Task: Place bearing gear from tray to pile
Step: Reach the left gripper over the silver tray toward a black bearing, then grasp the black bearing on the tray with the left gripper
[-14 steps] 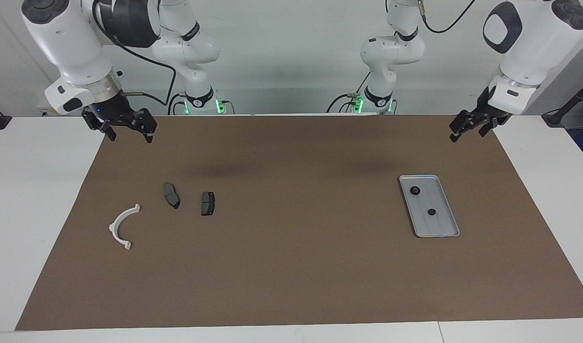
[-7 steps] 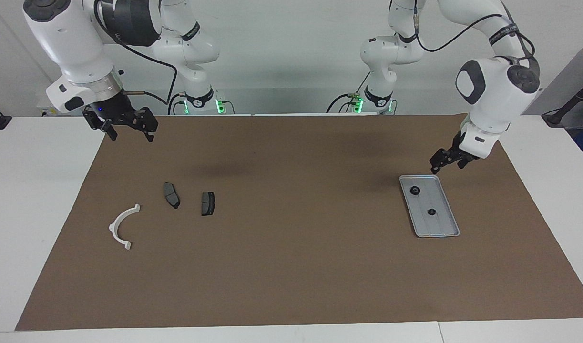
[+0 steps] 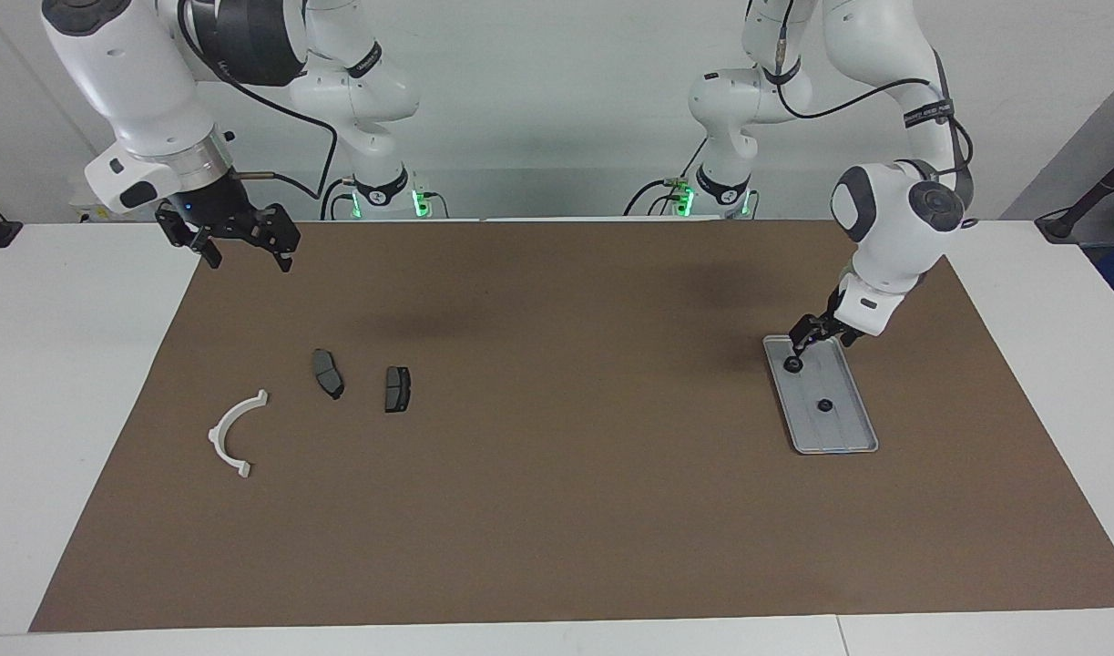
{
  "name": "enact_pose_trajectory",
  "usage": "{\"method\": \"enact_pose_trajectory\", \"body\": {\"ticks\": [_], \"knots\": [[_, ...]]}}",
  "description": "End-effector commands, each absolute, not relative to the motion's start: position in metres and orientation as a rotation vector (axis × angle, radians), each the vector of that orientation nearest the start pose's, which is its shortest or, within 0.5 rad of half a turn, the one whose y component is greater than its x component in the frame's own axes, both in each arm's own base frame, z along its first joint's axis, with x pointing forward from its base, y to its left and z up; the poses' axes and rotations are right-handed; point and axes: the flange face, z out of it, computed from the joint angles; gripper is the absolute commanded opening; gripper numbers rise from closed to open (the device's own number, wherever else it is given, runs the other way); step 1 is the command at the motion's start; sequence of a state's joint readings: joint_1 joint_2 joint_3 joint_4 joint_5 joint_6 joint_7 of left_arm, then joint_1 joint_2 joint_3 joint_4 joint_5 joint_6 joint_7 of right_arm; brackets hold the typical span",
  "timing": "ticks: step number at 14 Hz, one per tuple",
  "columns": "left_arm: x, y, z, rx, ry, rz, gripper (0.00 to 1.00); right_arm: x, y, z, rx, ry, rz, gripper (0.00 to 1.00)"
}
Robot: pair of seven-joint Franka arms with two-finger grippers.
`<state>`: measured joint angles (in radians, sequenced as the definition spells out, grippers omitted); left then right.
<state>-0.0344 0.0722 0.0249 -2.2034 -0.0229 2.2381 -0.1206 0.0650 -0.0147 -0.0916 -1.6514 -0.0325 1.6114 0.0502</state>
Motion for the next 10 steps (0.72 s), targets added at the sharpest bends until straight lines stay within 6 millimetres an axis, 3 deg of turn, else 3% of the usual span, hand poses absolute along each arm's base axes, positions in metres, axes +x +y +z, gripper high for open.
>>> {"method": "enact_pose_trajectory", "body": {"ticks": [1, 5, 10], "knots": [[0.523, -0.013, 0.330, -3.144, -0.246, 0.048, 0.99, 0.545, -0.020, 0.596, -3.151, 0.141, 0.036, 1.00], [0.528, -0.020, 0.306, -3.143, -0.246, 0.016, 0.99, 0.545, -0.027, 0.598, -3.150, 0.148, 0.027, 1.00], [0.530, -0.013, 0.300, -3.142, -0.251, 0.018, 0.94, 0.543, -0.027, 0.597, -3.149, 0.153, 0.053, 1.00]]}}
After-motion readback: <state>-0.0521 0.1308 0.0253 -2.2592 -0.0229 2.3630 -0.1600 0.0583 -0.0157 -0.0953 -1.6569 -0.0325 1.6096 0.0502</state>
